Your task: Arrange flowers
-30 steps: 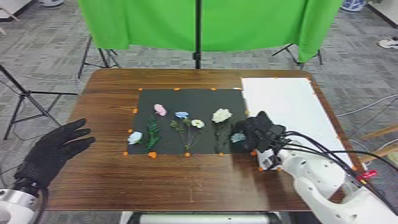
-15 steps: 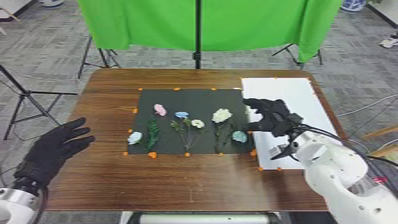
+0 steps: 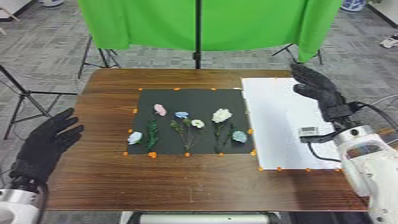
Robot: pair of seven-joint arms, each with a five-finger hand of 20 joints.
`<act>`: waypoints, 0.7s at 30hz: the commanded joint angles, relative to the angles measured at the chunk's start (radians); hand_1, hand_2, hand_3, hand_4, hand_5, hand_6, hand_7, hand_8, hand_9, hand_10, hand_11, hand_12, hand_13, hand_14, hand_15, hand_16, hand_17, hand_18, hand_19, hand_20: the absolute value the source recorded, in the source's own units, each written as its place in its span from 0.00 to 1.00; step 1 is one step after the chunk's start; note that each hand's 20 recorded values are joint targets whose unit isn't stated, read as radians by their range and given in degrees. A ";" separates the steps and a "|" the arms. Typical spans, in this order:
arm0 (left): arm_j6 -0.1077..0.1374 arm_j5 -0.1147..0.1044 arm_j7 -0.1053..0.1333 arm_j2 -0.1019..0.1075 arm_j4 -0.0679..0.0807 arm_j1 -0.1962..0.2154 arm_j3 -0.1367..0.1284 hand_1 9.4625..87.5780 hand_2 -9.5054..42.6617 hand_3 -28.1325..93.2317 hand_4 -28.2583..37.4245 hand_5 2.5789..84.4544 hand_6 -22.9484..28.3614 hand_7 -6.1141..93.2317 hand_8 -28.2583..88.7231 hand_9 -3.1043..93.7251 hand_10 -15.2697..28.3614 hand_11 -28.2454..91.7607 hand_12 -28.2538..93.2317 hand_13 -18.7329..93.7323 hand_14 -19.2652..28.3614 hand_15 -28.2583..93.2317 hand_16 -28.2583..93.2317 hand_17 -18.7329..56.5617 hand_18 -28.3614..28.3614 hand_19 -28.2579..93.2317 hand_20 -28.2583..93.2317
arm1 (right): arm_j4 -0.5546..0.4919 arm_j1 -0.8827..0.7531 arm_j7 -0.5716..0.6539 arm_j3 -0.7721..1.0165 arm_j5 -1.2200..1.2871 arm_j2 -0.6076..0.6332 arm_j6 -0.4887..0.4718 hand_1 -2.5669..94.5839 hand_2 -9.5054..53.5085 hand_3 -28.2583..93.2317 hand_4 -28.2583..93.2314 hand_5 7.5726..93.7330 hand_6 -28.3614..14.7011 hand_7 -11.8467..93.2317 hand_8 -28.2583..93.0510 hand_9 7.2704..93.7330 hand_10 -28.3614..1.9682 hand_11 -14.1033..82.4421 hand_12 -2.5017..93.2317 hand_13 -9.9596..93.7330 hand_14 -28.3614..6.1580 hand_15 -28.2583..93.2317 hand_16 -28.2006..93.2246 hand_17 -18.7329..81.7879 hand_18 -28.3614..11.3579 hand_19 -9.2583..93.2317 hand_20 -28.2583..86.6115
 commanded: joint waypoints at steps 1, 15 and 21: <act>0.020 0.030 0.035 -0.037 -0.055 0.029 0.048 0.21 0.16 0.81 0.00 0.33 0.52 0.25 0.16 0.26 0.60 0.38 0.37 0.32 0.68 0.40 0.25 0.08 0.86 0.57 0.25 | -0.059 -0.154 0.089 0.081 0.470 -0.117 -0.176 0.13 0.15 0.89 0.02 0.21 0.55 0.18 0.17 0.24 0.57 0.15 0.24 0.29 0.46 0.22 0.53 0.20 0.20 0.37 0.41; -0.020 0.024 0.026 -0.057 -0.020 -0.015 0.084 0.21 0.10 0.73 0.00 0.28 0.49 0.23 0.17 0.22 0.56 0.32 0.39 0.29 0.65 0.31 0.29 0.05 0.88 0.55 0.26 | -0.096 -0.246 0.090 0.114 0.354 -0.307 -0.170 0.14 0.11 0.89 0.02 0.22 0.57 0.17 0.17 0.22 0.64 0.14 0.23 0.26 0.51 0.18 0.52 0.17 0.23 0.33 0.39; -0.018 0.016 0.023 -0.055 -0.008 -0.019 0.098 0.20 0.09 0.75 0.00 0.28 0.49 0.22 0.17 0.22 0.56 0.32 0.39 0.29 0.65 0.31 0.30 0.05 0.86 0.54 0.26 | -0.109 -0.268 0.102 0.118 0.332 -0.362 -0.155 0.14 0.10 0.89 0.02 0.22 0.57 0.18 0.17 0.22 0.64 0.14 0.23 0.26 0.47 0.18 0.53 0.16 0.22 0.34 0.39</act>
